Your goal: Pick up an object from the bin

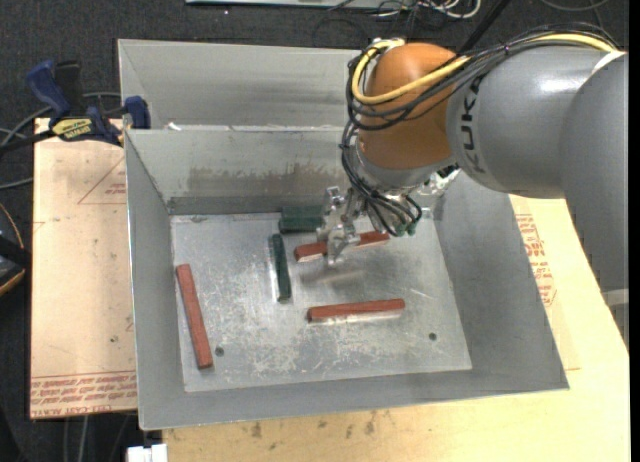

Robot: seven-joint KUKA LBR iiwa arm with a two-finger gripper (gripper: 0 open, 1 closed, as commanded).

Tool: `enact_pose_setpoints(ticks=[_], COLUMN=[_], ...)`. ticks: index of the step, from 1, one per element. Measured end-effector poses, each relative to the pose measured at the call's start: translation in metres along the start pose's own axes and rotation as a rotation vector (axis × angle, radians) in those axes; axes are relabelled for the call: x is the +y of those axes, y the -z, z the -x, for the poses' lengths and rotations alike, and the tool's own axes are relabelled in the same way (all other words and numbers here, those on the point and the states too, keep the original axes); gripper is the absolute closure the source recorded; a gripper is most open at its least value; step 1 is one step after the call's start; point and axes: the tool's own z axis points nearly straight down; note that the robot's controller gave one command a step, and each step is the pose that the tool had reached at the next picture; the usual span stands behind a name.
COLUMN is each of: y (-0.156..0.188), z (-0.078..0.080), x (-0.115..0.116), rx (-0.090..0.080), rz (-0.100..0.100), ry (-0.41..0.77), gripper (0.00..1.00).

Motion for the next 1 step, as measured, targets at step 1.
enact_pose_setpoints(ticks=[1], y=[0.0150], z=[0.0000], x=[0.0003], rx=[0.000], rz=[0.000], ry=[0.000], gripper=[1.00])
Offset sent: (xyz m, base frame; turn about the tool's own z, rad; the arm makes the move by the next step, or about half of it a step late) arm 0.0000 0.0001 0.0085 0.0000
